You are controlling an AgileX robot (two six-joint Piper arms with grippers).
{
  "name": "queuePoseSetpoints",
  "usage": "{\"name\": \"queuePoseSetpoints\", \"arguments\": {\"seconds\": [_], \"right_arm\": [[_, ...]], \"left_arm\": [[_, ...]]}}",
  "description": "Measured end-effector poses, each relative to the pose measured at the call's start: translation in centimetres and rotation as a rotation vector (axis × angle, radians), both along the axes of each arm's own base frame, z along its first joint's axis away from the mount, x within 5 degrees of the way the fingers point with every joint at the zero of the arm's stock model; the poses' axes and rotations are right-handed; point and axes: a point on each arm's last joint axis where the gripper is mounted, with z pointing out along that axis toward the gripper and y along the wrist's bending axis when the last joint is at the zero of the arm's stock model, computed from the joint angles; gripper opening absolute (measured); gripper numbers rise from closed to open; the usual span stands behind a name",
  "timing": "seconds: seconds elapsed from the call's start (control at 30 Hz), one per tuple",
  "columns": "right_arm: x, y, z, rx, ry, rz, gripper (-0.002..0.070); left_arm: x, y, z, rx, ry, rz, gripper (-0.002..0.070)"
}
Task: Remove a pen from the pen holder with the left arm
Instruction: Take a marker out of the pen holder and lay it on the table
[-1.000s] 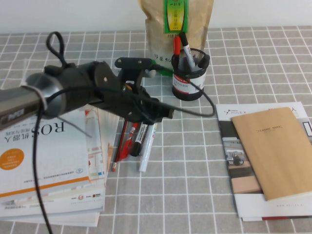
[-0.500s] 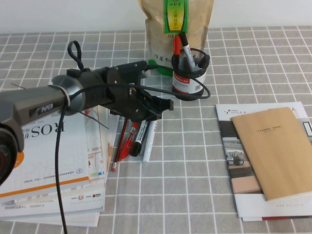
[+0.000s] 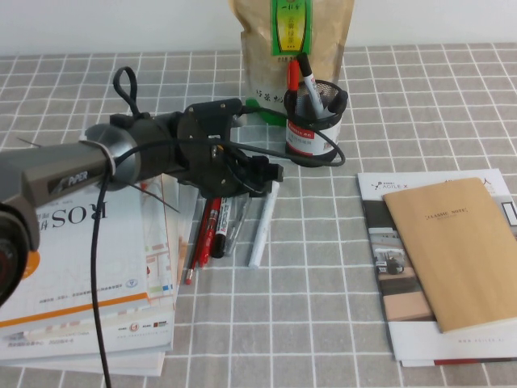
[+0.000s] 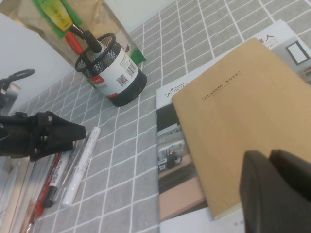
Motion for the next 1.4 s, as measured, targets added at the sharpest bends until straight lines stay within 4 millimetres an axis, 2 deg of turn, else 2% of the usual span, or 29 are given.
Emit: {"name": "queuePoseSetpoints", "arguments": {"seconds": [0.1,0.23,0.3,0.37,0.43,0.53,0.6,0.77,0.9,1.07,1.4], "right_arm": [[0.0,0.0,0.0,0.000,0.000,0.000,-0.0013],[0.0,0.0,0.0,0.000,0.000,0.000,-0.0013],[0.0,0.0,0.0,0.000,0.000,0.000,-0.0013],[0.0,0.0,0.0,0.000,0.000,0.000,-0.0013],[0.0,0.0,0.0,0.000,0.000,0.000,-0.0013],[0.0,0.0,0.0,0.000,0.000,0.000,-0.0013],[0.0,0.0,0.0,0.001,0.000,0.000,-0.0013],[0.0,0.0,0.0,0.002,0.000,0.000,-0.0013],[0.0,0.0,0.0,0.002,0.000,0.000,-0.0013],[0.0,0.0,0.0,0.003,0.000,0.000,-0.0013],[0.0,0.0,0.0,0.003,0.000,0.000,-0.0013]], "left_arm": [[-0.2,0.1,1.4,0.022,-0.050,-0.027,0.0421],[-1.4,0.0,6.0,0.015,-0.214,-0.062,0.0412],[-2.4,0.0,7.5,0.004,-0.286,-0.071,0.0384],[-4.4,0.4,9.3,-0.020,-0.389,-0.074,0.0295],[-6.2,1.0,10.0,-0.036,-0.474,-0.075,0.0205],[-9.3,2.7,10.1,-0.025,-0.557,-0.092,0.0071],[-11.3,4.0,10.3,-0.015,-0.582,-0.103,0.0029],[-15.6,6.6,11.1,0.007,-0.553,-0.144,0.0003],[-17.9,7.8,12.3,0.027,-0.516,-0.186,0.0000],[-19.8,8.7,12.3,0.071,-0.405,-0.240,0.0000],[-21.1,9.8,11.1,0.237,-0.265,-0.343,-0.0001]]}}
